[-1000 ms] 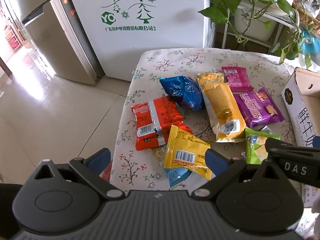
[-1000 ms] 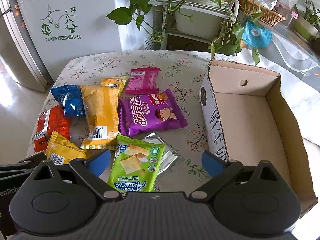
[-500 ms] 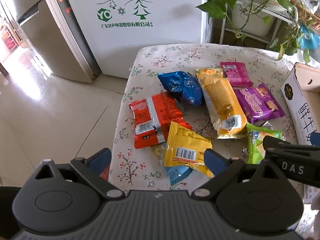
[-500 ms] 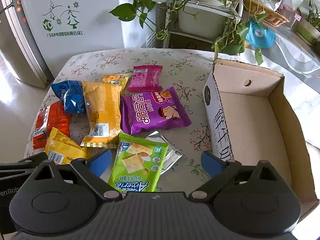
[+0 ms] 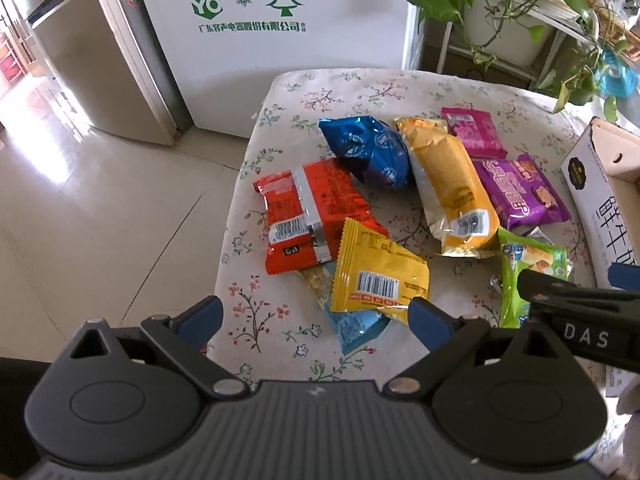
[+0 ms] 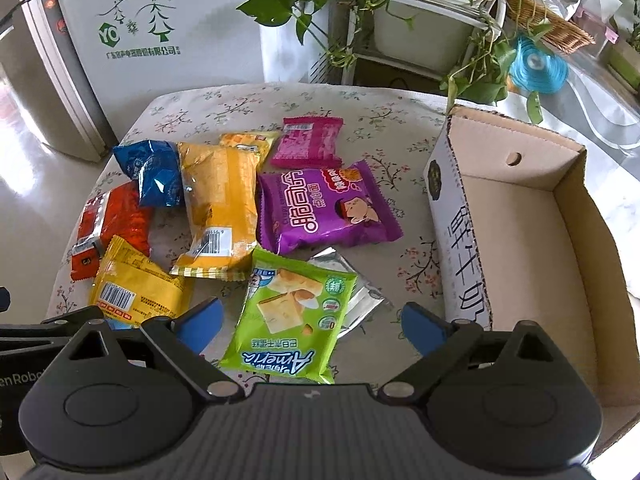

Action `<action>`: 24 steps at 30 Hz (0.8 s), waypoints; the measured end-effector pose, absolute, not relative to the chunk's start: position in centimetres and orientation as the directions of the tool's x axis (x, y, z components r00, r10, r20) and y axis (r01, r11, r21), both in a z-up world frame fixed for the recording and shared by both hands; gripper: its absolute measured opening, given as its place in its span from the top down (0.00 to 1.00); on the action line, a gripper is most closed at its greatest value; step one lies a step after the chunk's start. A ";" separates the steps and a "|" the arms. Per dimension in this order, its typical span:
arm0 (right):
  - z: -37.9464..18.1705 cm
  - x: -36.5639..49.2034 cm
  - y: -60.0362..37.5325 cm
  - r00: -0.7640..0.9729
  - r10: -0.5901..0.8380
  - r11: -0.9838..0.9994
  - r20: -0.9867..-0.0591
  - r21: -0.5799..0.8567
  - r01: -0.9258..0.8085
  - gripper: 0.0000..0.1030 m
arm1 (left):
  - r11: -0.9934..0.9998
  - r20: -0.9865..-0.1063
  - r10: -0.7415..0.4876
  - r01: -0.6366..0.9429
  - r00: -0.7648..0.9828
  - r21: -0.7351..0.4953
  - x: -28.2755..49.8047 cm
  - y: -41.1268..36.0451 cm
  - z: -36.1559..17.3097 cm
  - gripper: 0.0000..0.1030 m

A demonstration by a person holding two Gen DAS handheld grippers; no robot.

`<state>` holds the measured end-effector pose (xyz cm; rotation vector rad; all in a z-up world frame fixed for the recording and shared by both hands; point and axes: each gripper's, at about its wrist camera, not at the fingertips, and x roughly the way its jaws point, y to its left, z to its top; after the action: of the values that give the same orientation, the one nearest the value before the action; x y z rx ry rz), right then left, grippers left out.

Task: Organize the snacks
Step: 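Move right tool toward green cracker pack while left tool approaches yellow pack, then grasp green cracker pack with right tool while left tool grasps yellow pack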

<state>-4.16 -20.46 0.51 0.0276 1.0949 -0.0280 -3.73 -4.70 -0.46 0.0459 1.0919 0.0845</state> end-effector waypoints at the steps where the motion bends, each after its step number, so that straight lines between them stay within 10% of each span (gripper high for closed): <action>1: 0.5 -4.2 -20.5 0.457 -0.005 0.999 -0.889 0.012 0.033 0.04 | 0.996 -0.886 0.085 -0.044 0.456 0.073 -3.7 -4.6 -0.5 0.05; 24: 1.6 -3.7 -25.5 0.513 0.292 0.910 -0.807 0.400 0.110 0.02 | 0.973 -0.838 -0.221 0.054 0.499 -0.225 -0.2 -0.7 0.3 0.03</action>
<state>-3.69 -25.54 1.59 0.4335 1.0344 0.1136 -0.24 -0.67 0.31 -0.1775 1.0360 -0.1677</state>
